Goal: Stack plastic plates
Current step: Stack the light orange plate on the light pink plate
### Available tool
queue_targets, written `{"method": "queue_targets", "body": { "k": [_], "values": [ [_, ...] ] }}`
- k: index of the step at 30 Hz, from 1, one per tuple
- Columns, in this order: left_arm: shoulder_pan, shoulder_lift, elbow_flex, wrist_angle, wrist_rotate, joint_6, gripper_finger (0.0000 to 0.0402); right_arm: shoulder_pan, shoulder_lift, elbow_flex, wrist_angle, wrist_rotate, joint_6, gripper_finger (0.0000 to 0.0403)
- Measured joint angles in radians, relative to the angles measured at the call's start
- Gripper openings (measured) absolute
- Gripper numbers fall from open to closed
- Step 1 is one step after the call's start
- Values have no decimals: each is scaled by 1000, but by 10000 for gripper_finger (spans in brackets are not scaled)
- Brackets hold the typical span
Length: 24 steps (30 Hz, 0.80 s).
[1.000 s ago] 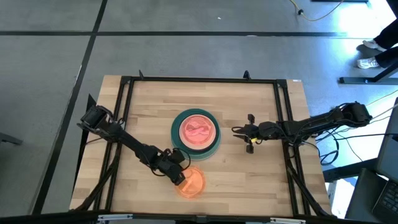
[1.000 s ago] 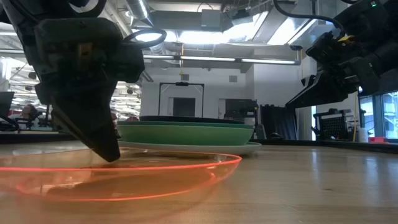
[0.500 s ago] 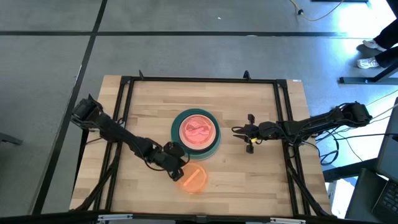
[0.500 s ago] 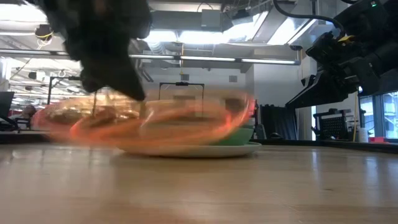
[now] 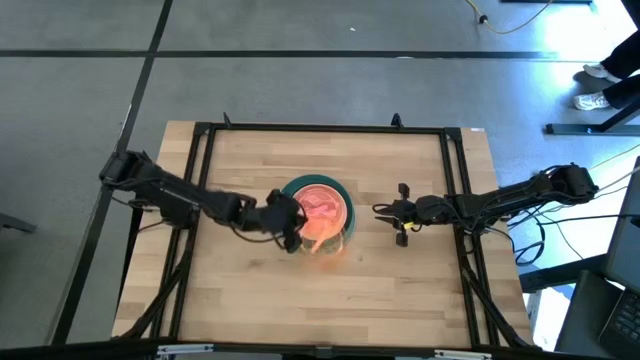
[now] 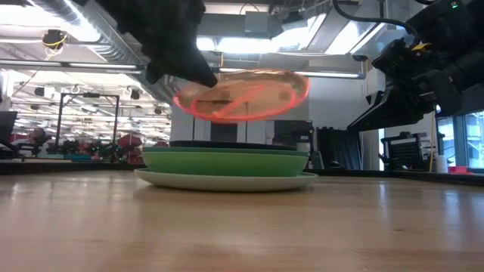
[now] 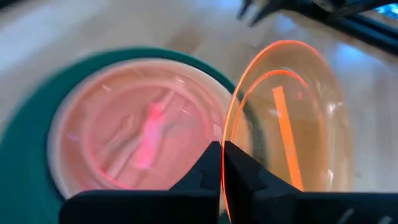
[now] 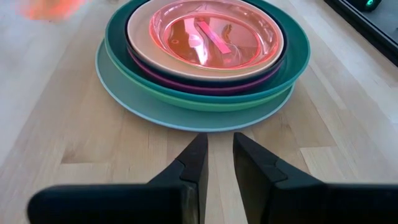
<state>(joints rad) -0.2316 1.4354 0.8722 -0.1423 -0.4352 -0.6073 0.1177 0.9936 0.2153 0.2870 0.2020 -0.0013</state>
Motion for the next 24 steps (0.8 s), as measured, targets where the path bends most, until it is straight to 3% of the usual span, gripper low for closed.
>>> {"method": "queue_targets", "body": {
  "k": [13,24],
  "values": [
    [269,7,0,5,64,151,0,0,0,0,0,0,0,67],
    [302,33,-43,0,102,175,0,0,0,0,1,0,-1,67]
  ]
}}
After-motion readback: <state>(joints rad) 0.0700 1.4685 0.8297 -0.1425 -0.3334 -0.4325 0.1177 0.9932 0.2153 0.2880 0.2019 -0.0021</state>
